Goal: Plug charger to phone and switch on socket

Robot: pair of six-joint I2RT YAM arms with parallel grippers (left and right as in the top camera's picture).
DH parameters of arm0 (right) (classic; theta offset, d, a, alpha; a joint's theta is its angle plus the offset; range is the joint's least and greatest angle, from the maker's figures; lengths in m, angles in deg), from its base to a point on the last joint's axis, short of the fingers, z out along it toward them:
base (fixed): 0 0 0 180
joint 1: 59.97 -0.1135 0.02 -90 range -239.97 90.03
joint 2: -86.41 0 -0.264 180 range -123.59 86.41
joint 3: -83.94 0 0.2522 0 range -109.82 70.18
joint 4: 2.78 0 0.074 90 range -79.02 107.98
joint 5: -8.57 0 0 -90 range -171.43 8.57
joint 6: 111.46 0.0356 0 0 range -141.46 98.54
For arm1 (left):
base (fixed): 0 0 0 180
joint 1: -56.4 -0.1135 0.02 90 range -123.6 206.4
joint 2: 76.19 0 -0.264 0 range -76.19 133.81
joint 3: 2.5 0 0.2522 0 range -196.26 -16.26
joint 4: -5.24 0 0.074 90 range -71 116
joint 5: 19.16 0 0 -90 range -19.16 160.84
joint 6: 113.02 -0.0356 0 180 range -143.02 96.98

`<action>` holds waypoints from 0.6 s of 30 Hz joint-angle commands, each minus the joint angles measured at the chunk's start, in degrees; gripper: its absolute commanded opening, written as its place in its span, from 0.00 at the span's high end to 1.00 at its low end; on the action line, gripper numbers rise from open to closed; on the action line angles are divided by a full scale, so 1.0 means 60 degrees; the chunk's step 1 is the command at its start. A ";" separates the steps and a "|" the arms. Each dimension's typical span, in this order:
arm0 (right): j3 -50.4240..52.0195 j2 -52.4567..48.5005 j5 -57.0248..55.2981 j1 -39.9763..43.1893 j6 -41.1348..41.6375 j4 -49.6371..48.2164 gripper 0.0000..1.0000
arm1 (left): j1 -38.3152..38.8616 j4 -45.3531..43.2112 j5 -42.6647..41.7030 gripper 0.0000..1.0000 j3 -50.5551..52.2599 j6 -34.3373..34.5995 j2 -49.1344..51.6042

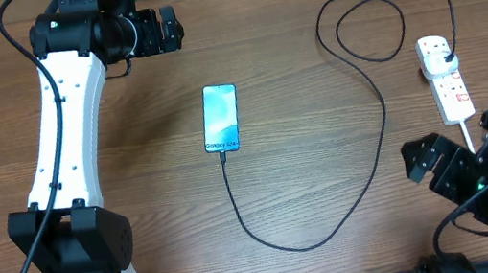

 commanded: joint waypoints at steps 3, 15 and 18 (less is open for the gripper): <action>0.0051 0.0011 0.0000 -0.0047 0.0095 0.0452 0.00 | 0.0004 -0.0004 0.0047 0.00 0.0029 0.0051 0.0051; 0.0051 0.0011 -0.0011 -0.0047 0.0087 0.0608 0.00 | 0.0004 -0.0004 0.0047 0.00 0.0029 0.0051 0.0051; 0.0051 0.0011 -0.0007 -0.0047 0.0091 0.0605 0.00 | 0.0004 -0.0004 0.0047 0.00 0.0029 0.0051 0.0051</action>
